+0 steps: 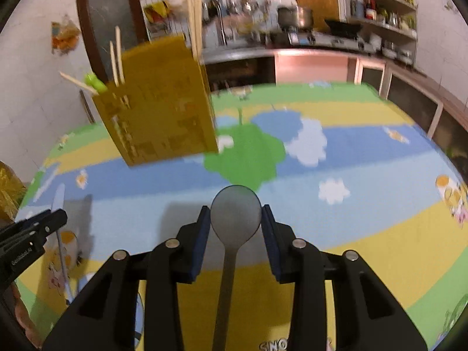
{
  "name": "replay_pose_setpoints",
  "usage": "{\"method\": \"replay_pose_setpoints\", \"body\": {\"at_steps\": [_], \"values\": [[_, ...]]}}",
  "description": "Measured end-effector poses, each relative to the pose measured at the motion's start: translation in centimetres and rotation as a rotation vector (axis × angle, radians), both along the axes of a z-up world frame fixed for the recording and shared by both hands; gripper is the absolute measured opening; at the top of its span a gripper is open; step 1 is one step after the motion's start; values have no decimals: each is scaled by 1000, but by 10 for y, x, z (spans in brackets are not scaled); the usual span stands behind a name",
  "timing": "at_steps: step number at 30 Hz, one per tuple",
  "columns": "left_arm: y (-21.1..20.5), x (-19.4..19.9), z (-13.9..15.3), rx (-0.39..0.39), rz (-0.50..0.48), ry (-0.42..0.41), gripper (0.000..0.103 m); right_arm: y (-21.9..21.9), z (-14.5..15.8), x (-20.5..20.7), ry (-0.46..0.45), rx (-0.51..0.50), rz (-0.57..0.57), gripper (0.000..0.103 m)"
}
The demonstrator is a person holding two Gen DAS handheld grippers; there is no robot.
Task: Organize utensils
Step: 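Lift both held spoons up over the yellow slotted holder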
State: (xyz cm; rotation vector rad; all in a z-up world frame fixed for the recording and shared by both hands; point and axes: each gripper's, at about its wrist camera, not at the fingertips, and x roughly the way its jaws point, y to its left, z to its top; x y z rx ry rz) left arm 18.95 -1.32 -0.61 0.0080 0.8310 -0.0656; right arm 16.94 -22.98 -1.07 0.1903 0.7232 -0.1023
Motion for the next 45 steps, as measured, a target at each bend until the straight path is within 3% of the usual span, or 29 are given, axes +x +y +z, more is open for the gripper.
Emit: {"method": "replay_pose_setpoints", "body": {"at_steps": [6, 12, 20, 30, 40, 45], "values": [[-20, -4, 32, 13, -39, -169, 31, -2, 33, 4, -172, -53, 35, 36], [-34, 1, 40, 7, -59, -285, 31, -5, 48, 16, -260, -98, 63, 36], [-38, 3, 43, -6, -92, -322, 31, -8, 46, 11, -311, -93, 77, 36], [-38, 4, 87, -75, -111, -413, 31, -16, 98, 11, -430, -66, 59, 36], [-36, 55, 177, -110, -43, -610, 31, -11, 173, 67, -581, -61, 56, 36], [-42, 99, 174, -99, -35, -590, 31, -2, 175, 105, -598, -58, 61, 36]]}}
